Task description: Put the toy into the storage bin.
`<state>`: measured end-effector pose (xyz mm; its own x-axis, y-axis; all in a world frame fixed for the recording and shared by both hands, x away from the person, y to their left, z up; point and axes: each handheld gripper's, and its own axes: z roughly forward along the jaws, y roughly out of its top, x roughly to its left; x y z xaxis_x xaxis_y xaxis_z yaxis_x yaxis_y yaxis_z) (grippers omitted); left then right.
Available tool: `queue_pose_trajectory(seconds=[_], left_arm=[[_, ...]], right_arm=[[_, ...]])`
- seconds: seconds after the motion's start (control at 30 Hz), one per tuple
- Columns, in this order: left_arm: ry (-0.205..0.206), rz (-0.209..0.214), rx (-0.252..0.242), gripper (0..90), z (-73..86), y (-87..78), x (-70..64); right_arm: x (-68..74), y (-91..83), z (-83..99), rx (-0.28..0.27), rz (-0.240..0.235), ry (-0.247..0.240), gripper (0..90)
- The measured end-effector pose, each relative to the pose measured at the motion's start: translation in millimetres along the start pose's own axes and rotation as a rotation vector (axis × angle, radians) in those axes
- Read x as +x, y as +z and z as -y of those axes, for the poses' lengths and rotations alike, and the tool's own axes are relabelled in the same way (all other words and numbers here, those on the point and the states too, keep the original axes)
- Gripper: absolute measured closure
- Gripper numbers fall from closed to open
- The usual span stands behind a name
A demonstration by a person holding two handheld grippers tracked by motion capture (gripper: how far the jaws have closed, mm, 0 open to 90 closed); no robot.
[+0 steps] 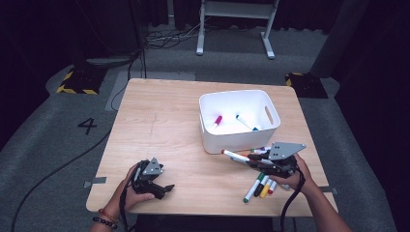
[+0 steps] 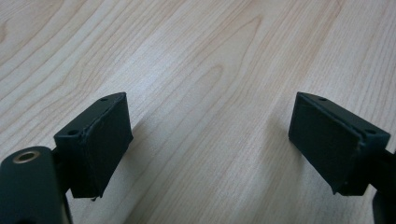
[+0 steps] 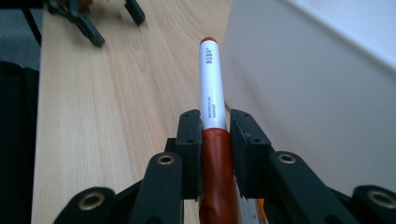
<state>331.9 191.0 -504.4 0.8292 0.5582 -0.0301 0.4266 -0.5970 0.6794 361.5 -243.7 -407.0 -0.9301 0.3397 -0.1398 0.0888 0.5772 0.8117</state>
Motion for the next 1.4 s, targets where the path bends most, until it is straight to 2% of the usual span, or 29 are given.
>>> queue_pose_trajectory(seconds=[0.07, 0.13, 0.23, 0.57, 0.73, 0.97, 1.03, 1.13, 1.23, 1.33, 1.37, 1.4], left_arm=[[-0.001, -0.001, -0.001, 13.5, 0.1, 0.1, -0.1], [0.000, 0.000, 0.001, 13.5, 0.0, -0.1, 0.0], [0.005, -0.006, 0.000, 13.5, -0.1, -0.4, 0.2], [0.004, -0.004, 0.000, 13.5, -0.1, -0.3, 0.1], [-0.003, 0.007, 0.000, 13.5, 0.0, 0.2, 0.5], [-0.004, -0.004, -0.002, 13.5, -0.1, 0.0, 0.5], [-0.004, -0.003, -0.001, 13.5, -0.1, 0.0, 0.5], [-0.004, -0.003, -0.001, 13.5, -0.1, 0.0, 0.5], [-0.004, -0.004, -0.001, 13.5, -0.1, 0.0, 0.5], [-0.004, -0.003, 0.000, 13.5, -0.1, -0.1, 0.5], [-0.003, -0.004, 0.000, 13.5, -0.2, -0.1, 0.5], [-0.003, -0.004, -0.002, 13.5, -0.1, 0.0, 0.5]], right_arm=[[-8.1, -6.0, -5.9, -0.025, -0.012, -0.015, 74.2], [-10.6, -7.2, -7.7, -0.027, -0.011, -0.022, 74.2], [-25.1, -15.0, -19.3, -0.052, -0.010, -0.024, 74.2], [-50.0, -22.3, -42.9, -0.041, 0.022, -0.046, 74.2], [-63.8, -19.8, -52.6, -0.042, 0.025, -0.026, 74.2], [-83.8, -12.3, -70.5, 0.042, 0.067, -0.042, 74.2], [-93.4, -6.7, -75.1, 0.048, 0.055, -0.031, 74.2], [-99.4, -0.6, -76.3, 0.067, 0.054, -0.020, 74.2], [-109.2, 14.2, -78.0, 0.131, 0.051, -0.013, 74.2], [-113.4, 21.3, -79.1, 0.152, 0.035, -0.007, 74.2], [-117.0, 29.2, -80.2, 0.200, 0.031, -0.017, 74.2], [-117.0, 29.2, -80.2, 0.200, 0.031, -0.017, 74.2]])
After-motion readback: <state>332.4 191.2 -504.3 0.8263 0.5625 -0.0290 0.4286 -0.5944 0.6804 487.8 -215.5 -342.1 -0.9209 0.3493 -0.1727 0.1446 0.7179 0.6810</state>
